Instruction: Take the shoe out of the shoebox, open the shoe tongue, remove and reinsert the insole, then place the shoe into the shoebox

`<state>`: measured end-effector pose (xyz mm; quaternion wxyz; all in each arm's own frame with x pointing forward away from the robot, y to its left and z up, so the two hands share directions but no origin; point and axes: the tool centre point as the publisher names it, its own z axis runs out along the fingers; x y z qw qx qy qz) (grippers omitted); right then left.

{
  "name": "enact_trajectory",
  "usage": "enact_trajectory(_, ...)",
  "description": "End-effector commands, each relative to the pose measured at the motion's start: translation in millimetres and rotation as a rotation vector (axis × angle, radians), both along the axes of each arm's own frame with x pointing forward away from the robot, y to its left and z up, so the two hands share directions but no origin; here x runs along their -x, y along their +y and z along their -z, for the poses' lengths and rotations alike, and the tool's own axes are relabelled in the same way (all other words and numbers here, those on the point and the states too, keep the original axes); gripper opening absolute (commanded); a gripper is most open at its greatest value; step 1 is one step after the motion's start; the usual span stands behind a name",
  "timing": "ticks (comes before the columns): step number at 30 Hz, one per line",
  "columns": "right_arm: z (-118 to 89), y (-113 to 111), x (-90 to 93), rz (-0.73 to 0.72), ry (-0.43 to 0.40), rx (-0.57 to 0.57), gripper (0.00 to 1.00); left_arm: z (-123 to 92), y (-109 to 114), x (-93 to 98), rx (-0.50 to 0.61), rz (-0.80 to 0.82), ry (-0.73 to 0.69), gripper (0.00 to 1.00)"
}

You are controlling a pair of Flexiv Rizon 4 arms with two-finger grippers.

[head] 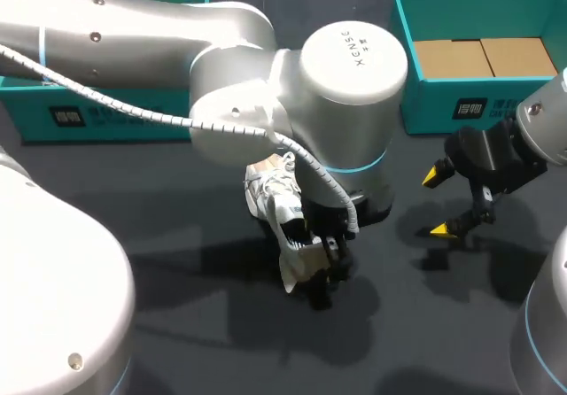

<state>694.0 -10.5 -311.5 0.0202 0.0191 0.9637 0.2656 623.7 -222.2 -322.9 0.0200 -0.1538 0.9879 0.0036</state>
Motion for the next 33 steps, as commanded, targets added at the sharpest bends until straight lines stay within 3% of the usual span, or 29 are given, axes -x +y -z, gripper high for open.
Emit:
enact_trajectory(1,0,0,1.1,0.001,-0.002,0.002,1.00,13,3,-3.4,0.028,-0.004,0.010,1.00)
enact_trajectory(17,0,0,1.1,0.001,-0.002,0.002,1.00,49,2,-1.6,0.081,-0.009,0.022,1.00)
enact_trajectory(23,0,0,1.1,0.001,-0.002,0.002,1.00,57,2,0.1,0.087,-0.007,0.027,0.94)
enact_trajectory(33,0,0,1.1,0.001,-0.002,0.002,1.00,62,5,5.0,0.085,-0.008,0.023,0.73)
